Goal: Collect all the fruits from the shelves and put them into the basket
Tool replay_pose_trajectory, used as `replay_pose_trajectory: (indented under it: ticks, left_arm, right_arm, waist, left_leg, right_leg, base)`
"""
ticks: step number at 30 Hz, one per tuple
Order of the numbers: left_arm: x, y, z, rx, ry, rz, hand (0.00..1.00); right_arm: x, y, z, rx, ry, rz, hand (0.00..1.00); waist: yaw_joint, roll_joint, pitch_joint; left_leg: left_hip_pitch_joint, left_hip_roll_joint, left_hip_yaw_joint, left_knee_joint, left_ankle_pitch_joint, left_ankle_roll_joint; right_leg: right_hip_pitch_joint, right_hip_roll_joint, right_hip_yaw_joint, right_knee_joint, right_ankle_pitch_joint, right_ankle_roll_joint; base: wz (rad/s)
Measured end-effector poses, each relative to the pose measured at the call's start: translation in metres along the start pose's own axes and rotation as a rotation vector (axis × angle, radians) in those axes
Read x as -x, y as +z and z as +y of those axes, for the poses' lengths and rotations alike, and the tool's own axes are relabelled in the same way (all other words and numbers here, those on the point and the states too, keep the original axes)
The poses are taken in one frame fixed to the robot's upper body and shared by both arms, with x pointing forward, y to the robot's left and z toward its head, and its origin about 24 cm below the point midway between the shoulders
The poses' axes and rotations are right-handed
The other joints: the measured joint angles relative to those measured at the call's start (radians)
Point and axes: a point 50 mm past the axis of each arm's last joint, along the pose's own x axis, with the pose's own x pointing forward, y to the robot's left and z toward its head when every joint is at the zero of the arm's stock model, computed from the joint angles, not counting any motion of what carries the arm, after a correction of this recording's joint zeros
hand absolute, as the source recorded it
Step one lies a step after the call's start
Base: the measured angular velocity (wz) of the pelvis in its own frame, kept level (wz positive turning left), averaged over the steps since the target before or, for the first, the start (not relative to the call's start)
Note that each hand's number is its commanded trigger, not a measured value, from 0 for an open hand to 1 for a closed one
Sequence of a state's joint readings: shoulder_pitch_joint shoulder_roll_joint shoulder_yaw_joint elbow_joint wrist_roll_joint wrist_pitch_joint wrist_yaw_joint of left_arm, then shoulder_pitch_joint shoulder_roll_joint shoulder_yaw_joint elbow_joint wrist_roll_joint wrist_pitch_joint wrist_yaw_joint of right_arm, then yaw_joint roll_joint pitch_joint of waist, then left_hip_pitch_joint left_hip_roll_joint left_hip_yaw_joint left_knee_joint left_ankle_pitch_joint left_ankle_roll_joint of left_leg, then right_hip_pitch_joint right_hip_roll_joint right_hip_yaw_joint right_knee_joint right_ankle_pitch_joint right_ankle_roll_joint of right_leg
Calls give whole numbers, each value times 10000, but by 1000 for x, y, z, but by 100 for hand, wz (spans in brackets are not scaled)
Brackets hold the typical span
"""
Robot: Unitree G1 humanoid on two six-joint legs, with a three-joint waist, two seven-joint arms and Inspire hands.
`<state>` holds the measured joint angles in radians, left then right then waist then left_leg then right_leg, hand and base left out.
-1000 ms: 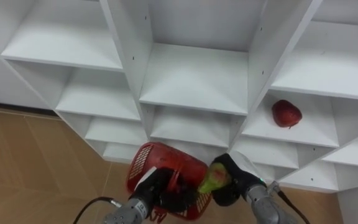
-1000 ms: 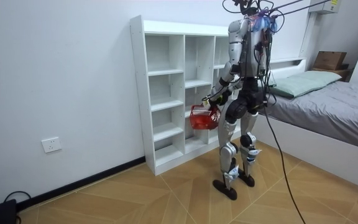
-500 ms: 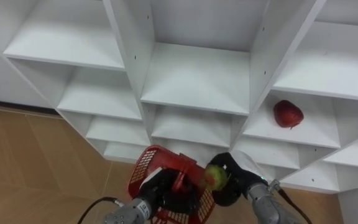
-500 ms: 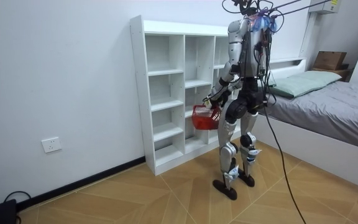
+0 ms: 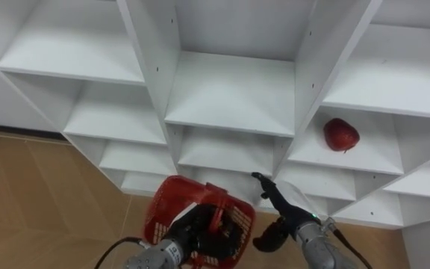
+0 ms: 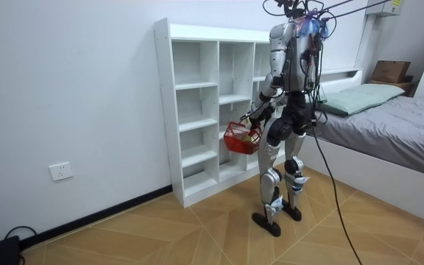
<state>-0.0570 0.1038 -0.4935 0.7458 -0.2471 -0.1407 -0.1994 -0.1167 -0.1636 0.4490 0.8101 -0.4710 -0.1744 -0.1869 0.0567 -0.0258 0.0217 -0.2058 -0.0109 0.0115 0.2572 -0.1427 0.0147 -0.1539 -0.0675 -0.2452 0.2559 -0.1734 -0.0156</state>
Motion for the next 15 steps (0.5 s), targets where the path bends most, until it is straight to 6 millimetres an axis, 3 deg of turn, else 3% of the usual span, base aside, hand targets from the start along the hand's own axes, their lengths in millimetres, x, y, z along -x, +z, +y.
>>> replay_pose_trajectory:
  ticks: [15]
  left_arm:
    - [-4,6,-3,62,-74,-202,100]
  right_arm:
    - [1,-4,9,-96,555,283,0]
  waist:
    - [-1,46,-24]
  left_leg:
    - [11,6,-13,5,0,0]
  right_leg:
    - [25,12,-6,7,1,-3]
  base:
    - [0]
